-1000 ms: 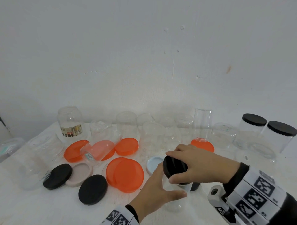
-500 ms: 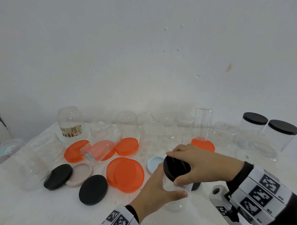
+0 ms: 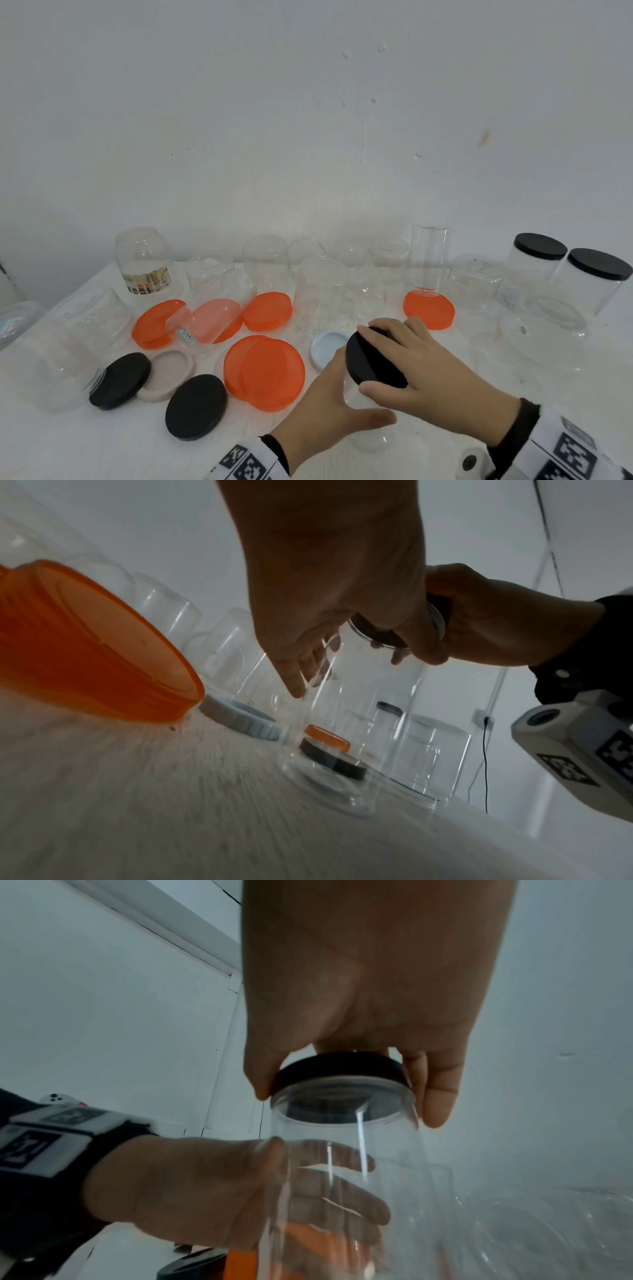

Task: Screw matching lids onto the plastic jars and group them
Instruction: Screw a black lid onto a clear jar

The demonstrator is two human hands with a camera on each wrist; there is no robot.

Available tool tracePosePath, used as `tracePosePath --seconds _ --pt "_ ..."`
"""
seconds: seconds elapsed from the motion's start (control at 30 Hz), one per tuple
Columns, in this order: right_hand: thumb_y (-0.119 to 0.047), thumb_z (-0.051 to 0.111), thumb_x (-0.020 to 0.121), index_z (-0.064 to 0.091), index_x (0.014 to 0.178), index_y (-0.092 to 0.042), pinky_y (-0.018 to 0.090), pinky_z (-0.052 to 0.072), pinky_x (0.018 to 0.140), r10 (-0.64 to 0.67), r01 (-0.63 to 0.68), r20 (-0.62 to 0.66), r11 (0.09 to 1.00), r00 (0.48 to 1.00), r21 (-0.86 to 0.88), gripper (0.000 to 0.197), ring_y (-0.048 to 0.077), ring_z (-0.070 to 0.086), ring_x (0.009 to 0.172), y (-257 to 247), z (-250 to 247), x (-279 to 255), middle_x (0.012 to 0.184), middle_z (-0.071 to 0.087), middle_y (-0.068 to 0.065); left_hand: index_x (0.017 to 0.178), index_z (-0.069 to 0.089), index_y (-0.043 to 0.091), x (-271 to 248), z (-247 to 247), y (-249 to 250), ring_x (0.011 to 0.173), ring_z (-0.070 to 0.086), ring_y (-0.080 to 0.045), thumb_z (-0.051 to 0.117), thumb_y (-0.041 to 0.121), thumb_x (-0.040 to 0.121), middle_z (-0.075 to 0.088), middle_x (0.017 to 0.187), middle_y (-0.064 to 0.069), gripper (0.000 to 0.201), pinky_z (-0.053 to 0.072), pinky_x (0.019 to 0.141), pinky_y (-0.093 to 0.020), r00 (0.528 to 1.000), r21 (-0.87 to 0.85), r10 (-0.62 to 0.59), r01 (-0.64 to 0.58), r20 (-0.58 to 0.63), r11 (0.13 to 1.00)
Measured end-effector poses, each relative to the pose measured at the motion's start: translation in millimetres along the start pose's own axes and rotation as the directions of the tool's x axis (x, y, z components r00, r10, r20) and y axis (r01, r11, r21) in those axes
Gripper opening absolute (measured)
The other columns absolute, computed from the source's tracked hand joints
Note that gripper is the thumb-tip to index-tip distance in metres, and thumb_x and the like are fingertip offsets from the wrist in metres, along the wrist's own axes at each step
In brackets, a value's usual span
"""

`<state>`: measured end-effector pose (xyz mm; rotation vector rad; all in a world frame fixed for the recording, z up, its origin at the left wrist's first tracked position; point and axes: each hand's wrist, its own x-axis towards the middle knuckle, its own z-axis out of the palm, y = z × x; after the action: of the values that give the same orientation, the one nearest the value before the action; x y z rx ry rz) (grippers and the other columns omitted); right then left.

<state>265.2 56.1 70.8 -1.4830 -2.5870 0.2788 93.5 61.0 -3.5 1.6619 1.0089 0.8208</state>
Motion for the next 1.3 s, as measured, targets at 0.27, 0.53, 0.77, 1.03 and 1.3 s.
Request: tracePosePath --seconds 0.27,0.53,0.77,1.03,1.3 --pt "-0.083 0.039 0.070 0.033 0.142 -0.043 0.008 0.031 0.097 0.148 -0.136 -0.050 0.971 0.988 0.196 0.083 -0.008 0.036 0.120 17.0 -24.3 -44.1 0.134 0.028 -0.036 0.150 0.007 0.040 16.2 -60.1 -14.5 0.143 0.014 -0.006 0.071 0.071 0.063 0.010 0.156 0.018 0.112 0.019 0.116 -0.027 0.946 0.674 -0.282 0.102 0.162 0.732" --pt "-0.098 0.046 0.052 0.044 0.112 -0.071 0.018 0.044 0.076 0.500 -0.481 -0.089 0.860 0.862 0.173 0.066 -0.016 0.050 0.103 88.2 -74.1 -137.6 0.120 0.047 -0.037 0.152 -0.003 0.035 20.2 -104.7 -42.1 0.147 -0.017 -0.025 0.059 0.075 0.068 -0.012 0.161 0.002 0.112 -0.006 0.116 -0.052 0.870 0.934 -0.490 0.215 -0.051 0.285" --pt "-0.098 0.051 0.048 0.054 0.107 -0.051 0.039 0.049 0.076 0.777 -0.758 -0.291 0.620 0.558 0.204 0.075 0.005 0.054 0.089 248.7 -65.9 -192.6 0.097 0.056 -0.021 0.151 -0.004 0.037 16.6 -106.5 -44.4 0.148 -0.004 -0.023 0.058 0.076 0.065 -0.007 0.160 0.002 0.113 0.009 0.120 -0.041 0.896 0.942 -0.441 0.195 -0.057 0.275" --pt "-0.052 0.069 0.077 0.049 0.130 -0.015 0.049 0.045 0.091 0.863 -0.838 -0.334 0.473 0.379 0.271 0.068 0.039 0.048 0.111 270.4 -76.5 -131.8 0.123 0.047 0.016 0.151 -0.009 0.038 15.6 -104.2 -48.3 0.148 -0.005 -0.021 0.051 0.084 0.050 -0.014 0.159 0.004 0.126 0.012 0.120 -0.039 0.895 0.923 -0.441 0.218 -0.060 0.316" --pt "-0.038 0.058 0.089 0.051 0.126 -0.010 0.043 0.037 0.082 0.885 -0.877 -0.301 0.427 0.356 0.218 0.046 0.040 0.037 0.112 283.3 -74.5 -98.5 0.123 0.042 0.014 0.149 -0.011 0.041 15.2 -101.6 -52.7 0.148 -0.004 -0.019 0.052 0.085 0.050 -0.016 0.158 0.006 0.126 0.012 0.120 -0.037 0.906 0.908 -0.413 0.249 -0.095 0.337"
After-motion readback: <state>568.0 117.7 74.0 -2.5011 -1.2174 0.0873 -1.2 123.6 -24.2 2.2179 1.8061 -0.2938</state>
